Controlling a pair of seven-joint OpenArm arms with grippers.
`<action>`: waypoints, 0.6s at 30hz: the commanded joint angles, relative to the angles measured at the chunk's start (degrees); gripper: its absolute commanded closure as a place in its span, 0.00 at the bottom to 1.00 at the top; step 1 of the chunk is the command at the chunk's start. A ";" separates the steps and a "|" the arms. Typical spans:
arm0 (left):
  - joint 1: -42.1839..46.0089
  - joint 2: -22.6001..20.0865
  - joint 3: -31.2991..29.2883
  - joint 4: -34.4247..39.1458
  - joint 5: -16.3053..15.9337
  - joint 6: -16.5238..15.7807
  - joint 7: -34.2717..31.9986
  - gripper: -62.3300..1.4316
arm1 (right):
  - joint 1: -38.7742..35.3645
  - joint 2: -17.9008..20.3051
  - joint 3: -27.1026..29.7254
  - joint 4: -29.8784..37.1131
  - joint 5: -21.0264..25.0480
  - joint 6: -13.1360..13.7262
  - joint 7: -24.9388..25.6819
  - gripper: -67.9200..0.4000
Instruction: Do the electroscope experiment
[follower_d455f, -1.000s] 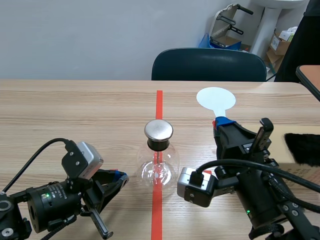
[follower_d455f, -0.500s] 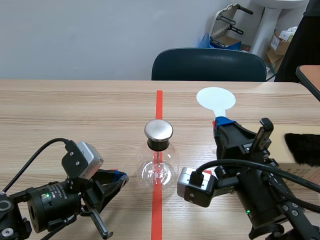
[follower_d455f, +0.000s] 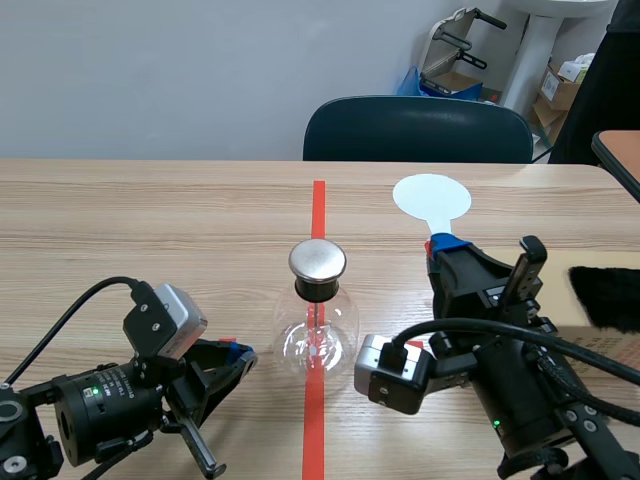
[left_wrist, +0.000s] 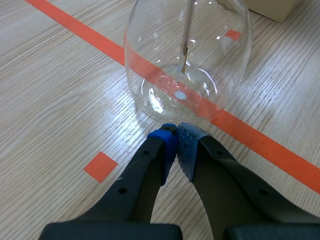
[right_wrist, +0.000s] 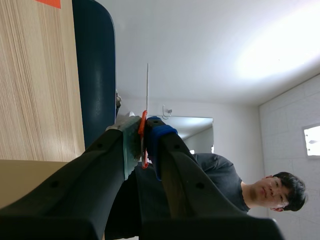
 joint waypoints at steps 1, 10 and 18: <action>-0.31 0.26 -0.22 0.44 -0.20 -0.13 -0.70 0.93 | 0.37 0.04 0.07 0.33 0.02 -0.61 -0.02 0.99; -0.31 0.26 -0.22 0.44 -0.20 -0.13 -0.72 0.93 | 0.37 0.04 0.07 0.33 0.02 -0.61 0.07 0.99; -0.33 0.26 -0.22 0.44 -0.20 -0.13 -0.76 0.93 | 0.55 0.04 0.22 0.33 0.00 -0.61 9.22 0.99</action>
